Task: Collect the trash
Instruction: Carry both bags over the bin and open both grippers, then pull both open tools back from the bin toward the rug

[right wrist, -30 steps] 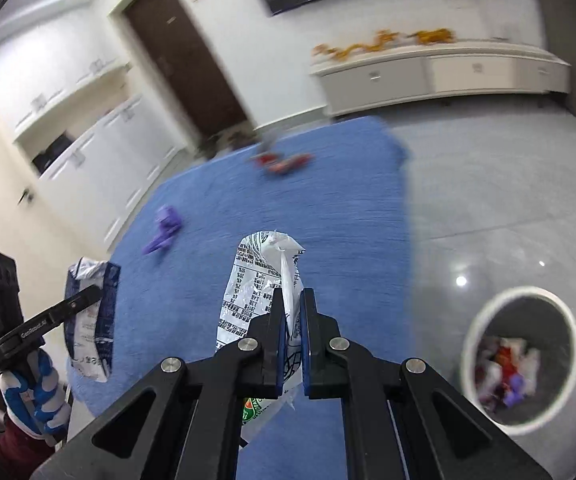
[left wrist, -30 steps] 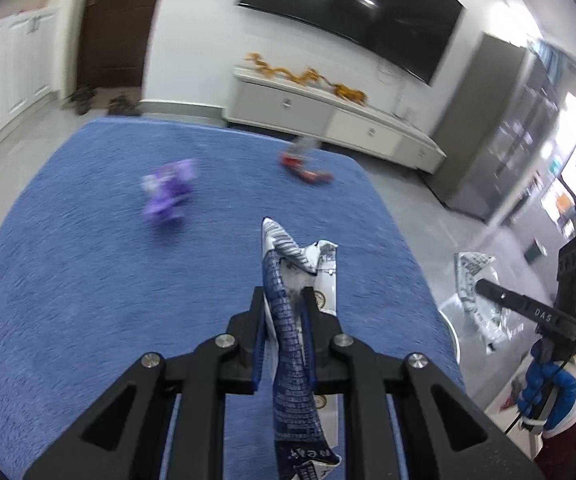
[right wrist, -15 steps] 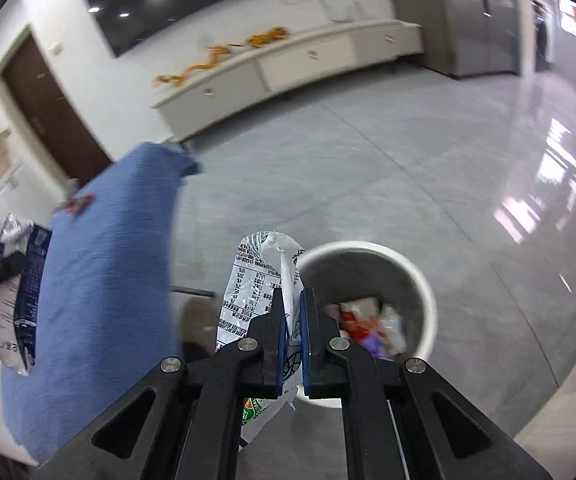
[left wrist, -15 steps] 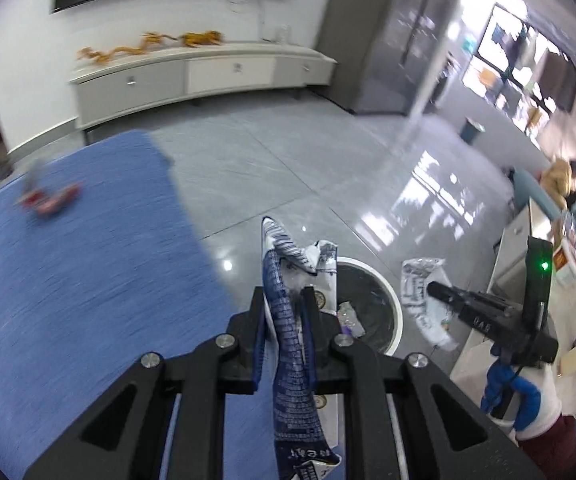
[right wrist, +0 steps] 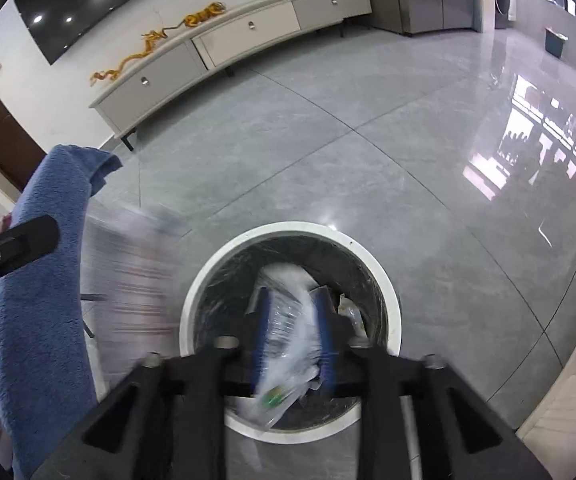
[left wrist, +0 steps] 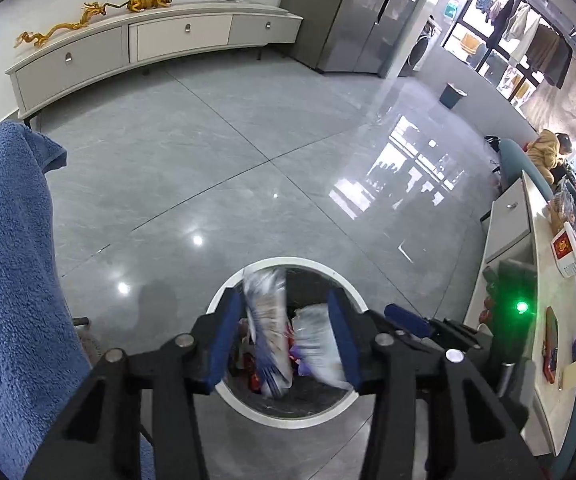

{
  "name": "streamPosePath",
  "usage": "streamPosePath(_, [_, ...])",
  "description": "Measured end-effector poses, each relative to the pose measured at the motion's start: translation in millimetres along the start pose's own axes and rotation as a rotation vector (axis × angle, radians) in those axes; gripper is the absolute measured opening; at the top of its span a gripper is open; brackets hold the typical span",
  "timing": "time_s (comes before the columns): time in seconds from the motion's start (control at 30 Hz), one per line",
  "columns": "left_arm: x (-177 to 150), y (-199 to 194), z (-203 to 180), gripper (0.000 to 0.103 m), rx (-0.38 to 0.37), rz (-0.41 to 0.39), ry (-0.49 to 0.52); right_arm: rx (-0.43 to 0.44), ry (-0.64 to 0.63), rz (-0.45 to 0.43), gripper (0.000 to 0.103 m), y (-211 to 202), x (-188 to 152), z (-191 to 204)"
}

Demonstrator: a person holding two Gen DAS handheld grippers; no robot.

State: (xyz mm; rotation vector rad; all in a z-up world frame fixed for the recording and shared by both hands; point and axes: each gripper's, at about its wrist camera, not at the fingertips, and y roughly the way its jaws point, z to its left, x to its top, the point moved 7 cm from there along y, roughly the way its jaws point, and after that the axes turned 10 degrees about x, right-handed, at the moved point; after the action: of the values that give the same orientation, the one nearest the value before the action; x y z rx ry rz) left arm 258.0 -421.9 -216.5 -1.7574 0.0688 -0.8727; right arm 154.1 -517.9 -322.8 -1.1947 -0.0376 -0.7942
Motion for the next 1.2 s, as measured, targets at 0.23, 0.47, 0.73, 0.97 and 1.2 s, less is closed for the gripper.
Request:
streamPosePath(0.23, [-12.1, -46.7, 20.9, 0.044, 0.050, -0.091, 0.008, 0.000, -0.009, -0.016, 0.040, -5.6, -2.4, 2.2])
streamPosePath(0.47, [-27.0, -122.2, 54.3, 0.044, 0.212, -0.259, 0.014, -0.008, -0.108, -0.089, 0.052, -47.1, -1.2, 41.3])
streamPosePath(0.73, [-65.9, -207.9, 109.0, 0.047, 0.382, -0.370, -0.049, 0.026, -0.286, -0.226, 0.068, -112.0, 1.0, 132.6])
streamPosePath(0.97, [-102.2, -285.5, 160.0, 0.063, 0.517, -0.492, -0.143, 0.071, -0.405, -0.318, 0.082, -157.2, -8.0, 208.7])
streamPosePath(1.2, [-132.5, -340.9, 191.0, 0.076, 0.591, -0.585, -0.216, 0.104, -0.494, -0.361, 0.097, -184.5, -27.1, 266.4])
